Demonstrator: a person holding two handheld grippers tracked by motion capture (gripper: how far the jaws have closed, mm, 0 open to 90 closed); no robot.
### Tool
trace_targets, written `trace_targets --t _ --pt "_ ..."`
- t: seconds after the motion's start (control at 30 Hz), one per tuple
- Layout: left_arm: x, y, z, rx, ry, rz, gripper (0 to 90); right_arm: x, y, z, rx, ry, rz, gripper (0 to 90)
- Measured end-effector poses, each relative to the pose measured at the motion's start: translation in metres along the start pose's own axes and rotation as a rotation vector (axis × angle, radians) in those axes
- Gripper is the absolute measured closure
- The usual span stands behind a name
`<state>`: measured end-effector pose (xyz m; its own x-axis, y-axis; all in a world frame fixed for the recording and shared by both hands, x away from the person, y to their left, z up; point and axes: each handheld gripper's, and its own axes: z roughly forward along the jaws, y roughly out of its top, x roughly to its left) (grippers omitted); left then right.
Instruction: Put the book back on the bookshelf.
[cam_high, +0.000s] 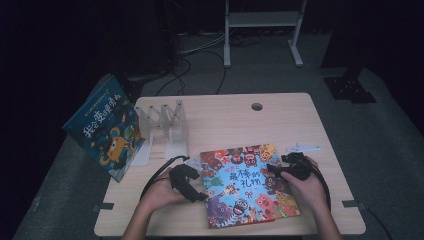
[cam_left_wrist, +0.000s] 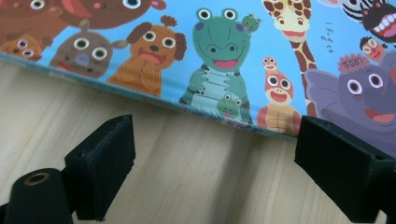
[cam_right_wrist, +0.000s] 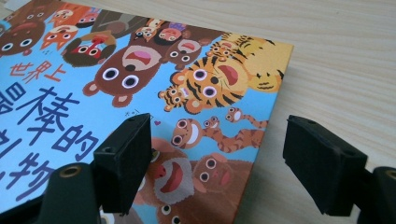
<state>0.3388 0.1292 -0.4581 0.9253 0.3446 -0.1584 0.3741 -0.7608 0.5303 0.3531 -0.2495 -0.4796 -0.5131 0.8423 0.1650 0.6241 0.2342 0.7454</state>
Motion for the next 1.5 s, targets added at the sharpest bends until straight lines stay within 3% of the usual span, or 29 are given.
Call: trace_targets --t 0.27,0.47,0.8,1.5 --pt "-0.009 0.006 0.007 0.003 -0.009 0.009 8.6 -0.005 0.010 0.006 0.035 -0.008 -0.003 21.2" --pt "-0.004 0.006 0.003 -0.002 0.032 -0.001 8.7 -0.004 0.011 0.008 0.036 0.022 -0.004 23.1" --pt "0.009 -0.001 -0.012 -0.060 0.089 -0.060 8.7 -0.003 0.013 0.012 0.044 0.042 -0.005 23.9" --pt "0.020 -0.007 -0.022 -0.101 0.136 -0.100 8.7 0.010 0.038 0.039 0.084 0.140 -0.109 23.7"
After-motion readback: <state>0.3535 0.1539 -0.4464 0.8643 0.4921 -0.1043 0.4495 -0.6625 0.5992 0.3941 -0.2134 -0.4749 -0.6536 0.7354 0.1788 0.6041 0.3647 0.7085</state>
